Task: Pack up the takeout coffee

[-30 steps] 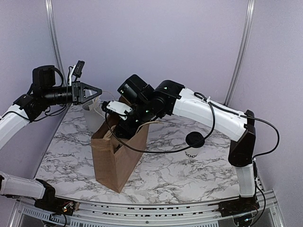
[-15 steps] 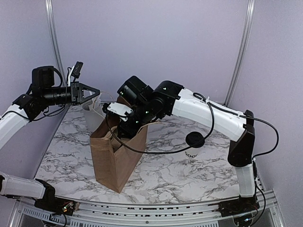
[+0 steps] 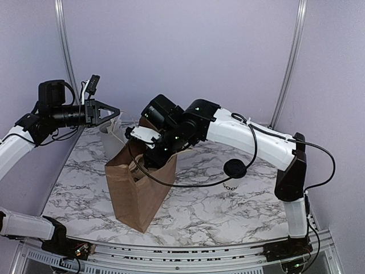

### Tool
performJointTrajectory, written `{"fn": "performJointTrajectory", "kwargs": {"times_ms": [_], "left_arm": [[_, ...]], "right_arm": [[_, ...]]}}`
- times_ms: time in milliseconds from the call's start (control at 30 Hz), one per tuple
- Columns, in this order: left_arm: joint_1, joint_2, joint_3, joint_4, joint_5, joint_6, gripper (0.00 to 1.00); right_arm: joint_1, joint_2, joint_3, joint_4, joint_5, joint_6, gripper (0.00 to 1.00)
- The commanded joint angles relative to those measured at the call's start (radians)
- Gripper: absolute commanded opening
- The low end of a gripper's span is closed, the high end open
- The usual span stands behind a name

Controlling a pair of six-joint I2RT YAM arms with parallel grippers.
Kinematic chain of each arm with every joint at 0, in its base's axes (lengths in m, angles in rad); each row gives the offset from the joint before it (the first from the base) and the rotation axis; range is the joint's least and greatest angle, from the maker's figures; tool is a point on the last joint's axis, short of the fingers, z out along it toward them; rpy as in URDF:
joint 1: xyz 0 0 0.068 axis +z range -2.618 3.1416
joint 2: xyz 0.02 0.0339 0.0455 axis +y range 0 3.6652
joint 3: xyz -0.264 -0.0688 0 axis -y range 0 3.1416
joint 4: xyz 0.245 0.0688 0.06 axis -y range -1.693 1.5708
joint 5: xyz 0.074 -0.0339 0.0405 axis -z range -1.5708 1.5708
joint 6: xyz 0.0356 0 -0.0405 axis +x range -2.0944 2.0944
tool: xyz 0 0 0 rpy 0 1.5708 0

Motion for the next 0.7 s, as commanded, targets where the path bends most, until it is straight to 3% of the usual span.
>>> {"fn": "performJointTrajectory", "kwargs": {"times_ms": [0,433,667], "left_arm": [[0.006,0.006,0.032,-0.026,0.023,0.019,0.00],[0.006,0.008,0.035,-0.026,0.051,0.014,0.00],[0.006,0.009,0.035,-0.026,0.055,0.013,0.00]], "right_arm": [[-0.005,-0.032,-0.031,-0.033,0.040,-0.004,0.33],[0.003,0.013,0.021,-0.030,0.020,-0.004,0.38],[0.005,0.008,0.041,-0.026,0.033,-0.002,0.52]]}}
